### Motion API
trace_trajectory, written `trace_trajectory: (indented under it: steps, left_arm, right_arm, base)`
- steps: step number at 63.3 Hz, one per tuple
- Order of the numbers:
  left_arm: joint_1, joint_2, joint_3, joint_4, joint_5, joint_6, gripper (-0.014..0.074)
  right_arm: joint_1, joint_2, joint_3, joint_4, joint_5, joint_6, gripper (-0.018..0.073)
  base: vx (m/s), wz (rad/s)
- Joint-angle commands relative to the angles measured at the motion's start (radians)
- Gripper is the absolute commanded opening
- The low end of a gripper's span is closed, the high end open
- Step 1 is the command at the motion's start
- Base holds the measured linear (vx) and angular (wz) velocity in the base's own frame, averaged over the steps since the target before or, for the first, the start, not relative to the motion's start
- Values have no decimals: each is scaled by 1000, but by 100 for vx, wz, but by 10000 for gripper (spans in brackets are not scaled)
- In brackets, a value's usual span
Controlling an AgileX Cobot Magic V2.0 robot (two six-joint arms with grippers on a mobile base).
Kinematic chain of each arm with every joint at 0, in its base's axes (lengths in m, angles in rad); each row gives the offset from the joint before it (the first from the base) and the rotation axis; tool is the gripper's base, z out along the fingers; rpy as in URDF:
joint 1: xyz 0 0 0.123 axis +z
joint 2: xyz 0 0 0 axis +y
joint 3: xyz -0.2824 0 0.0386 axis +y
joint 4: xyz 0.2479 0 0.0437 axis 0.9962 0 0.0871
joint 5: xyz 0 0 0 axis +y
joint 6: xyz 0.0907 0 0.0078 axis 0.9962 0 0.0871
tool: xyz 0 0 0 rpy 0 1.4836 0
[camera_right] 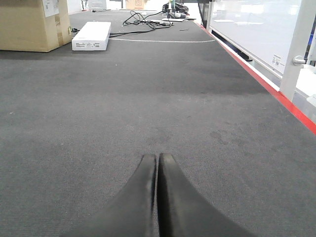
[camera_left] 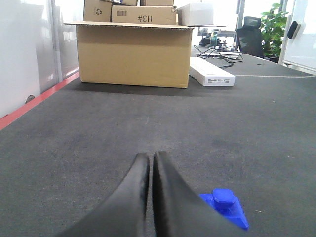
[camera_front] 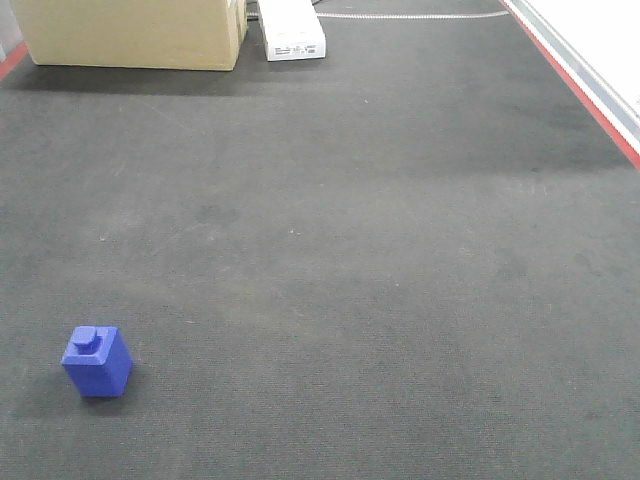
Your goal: Pour parts from conveyor to right shelf
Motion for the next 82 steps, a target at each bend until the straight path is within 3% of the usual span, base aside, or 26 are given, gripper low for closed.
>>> trace_trajectory:
  steps: [1, 42, 58, 68, 82]
  left_arm:
    - [-8, -14, 30, -5, -74, -8, -6]
    - [-8, -14, 23, -5, -82, -8, -6]
    - [-8, -10, -7, -12, -210, -56, -6]
    - [-8, 91, -145, -1, -126, -29, -6]
    - [-8, 384, -403, -5, 47, -6, -6]
  right_arm:
    - [-1, -11, 15, -1, -70, -8, -9]
    - [-1, -11, 15, -1, -70, -8, -9]
    - [-1, -11, 15, -1, -70, -8, -9]
    - [-1, -11, 15, -1, -70, -8, -9]
    - [-1, -11, 15, -1, -70, -8, -9]
  base:
    - [0, 0]
    - [0, 0]
    - [0, 0]
    - [0, 0]
    - [0, 0]
